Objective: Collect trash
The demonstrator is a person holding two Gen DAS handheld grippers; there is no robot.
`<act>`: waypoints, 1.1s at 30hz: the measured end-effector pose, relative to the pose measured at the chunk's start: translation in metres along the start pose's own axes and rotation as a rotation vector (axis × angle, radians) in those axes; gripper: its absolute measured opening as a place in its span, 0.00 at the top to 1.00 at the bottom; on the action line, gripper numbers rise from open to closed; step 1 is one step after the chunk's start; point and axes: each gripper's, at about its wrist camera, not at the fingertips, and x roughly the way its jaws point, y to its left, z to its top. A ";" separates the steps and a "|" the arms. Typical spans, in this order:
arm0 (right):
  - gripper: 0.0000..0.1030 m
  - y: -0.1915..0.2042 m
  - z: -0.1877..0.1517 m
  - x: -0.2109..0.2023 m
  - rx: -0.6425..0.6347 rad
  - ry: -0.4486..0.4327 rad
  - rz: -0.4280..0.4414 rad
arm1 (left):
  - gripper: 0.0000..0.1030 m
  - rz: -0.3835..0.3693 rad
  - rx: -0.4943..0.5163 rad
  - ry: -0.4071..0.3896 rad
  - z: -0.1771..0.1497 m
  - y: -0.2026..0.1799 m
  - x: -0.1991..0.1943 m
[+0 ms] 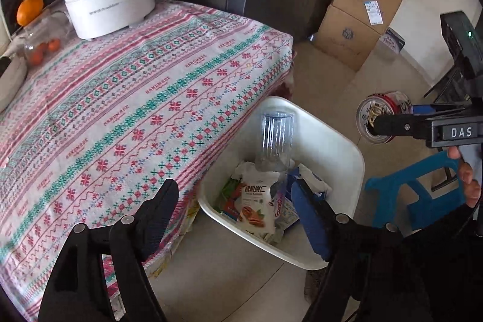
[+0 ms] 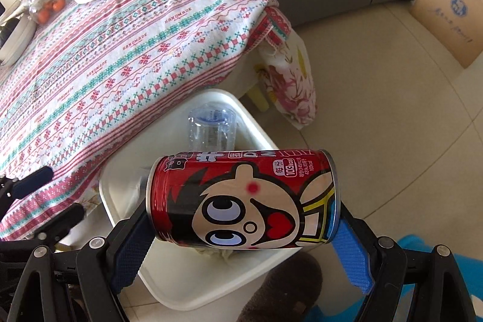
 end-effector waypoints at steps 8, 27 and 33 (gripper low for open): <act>0.13 0.018 -0.002 0.011 -0.064 0.045 -0.022 | 0.12 0.042 -0.137 -0.045 -0.006 0.044 -0.037; 0.01 0.063 -0.010 0.036 -0.153 0.088 -0.042 | 0.00 0.157 -0.240 -0.084 -0.026 0.082 -0.065; 0.01 0.073 -0.015 0.010 -0.174 -0.033 -0.057 | 0.00 0.179 -0.315 -0.143 -0.037 0.082 -0.090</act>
